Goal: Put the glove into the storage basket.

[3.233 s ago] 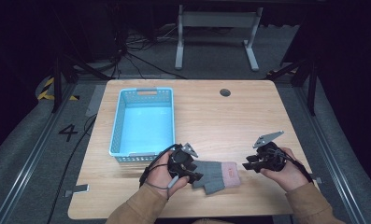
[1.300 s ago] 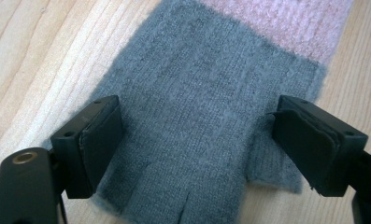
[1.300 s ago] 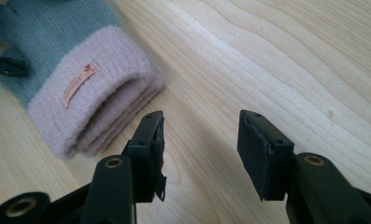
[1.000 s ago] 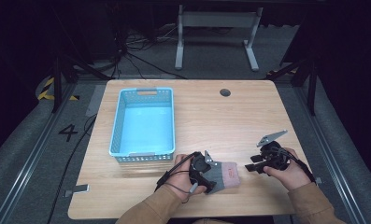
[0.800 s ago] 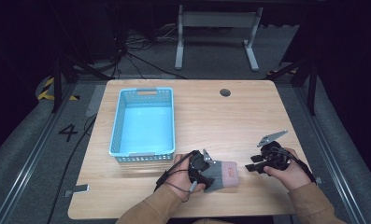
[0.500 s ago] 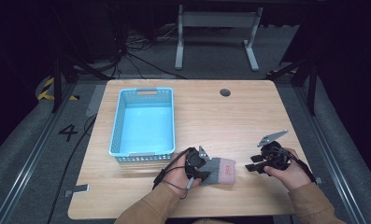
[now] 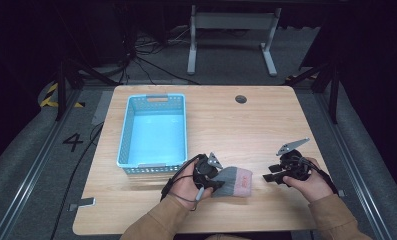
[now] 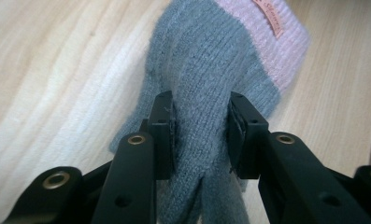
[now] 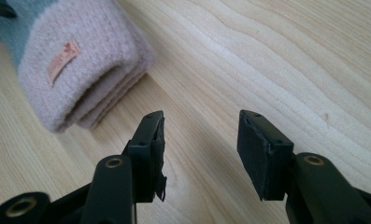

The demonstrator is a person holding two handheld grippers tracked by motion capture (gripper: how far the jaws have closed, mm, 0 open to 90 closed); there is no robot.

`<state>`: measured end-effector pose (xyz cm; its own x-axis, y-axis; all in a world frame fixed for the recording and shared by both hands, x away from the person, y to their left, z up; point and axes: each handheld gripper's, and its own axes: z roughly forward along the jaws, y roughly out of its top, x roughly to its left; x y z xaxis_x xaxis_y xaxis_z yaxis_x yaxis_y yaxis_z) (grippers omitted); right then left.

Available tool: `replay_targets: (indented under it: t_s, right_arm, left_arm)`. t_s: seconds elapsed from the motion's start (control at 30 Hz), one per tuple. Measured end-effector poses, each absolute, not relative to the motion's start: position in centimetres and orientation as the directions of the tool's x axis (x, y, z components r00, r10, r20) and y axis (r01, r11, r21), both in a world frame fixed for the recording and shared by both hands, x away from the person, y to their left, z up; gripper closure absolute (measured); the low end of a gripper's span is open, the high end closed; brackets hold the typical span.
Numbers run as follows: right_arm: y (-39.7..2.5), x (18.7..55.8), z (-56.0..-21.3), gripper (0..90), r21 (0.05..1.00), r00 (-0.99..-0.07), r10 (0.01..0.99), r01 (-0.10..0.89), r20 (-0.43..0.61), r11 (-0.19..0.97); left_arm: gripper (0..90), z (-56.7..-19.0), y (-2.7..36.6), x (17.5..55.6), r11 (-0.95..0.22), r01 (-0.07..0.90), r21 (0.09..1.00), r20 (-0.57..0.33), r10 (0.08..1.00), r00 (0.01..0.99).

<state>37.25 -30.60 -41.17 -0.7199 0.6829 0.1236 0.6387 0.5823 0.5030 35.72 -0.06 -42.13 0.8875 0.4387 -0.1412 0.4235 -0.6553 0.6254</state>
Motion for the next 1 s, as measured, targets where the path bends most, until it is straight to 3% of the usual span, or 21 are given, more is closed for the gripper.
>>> replay_targets:
  t_s: [0.4,1.0]
  right_arm:
    - [-30.4,37.9,-40.8,52.1,0.512,-0.726,0.677,0.631,0.124,0.583]
    - [-29.7,38.8,-41.0,51.9,0.510,-0.737,0.664,0.623,0.127,0.593]
  left_arm:
    - [66.6,-38.5,3.1,36.0,-0.581,0.449,0.679,-0.189,0.452,0.872]
    - [66.5,-35.0,6.0,36.7,-0.552,0.442,0.707,-0.169,0.475,0.864]
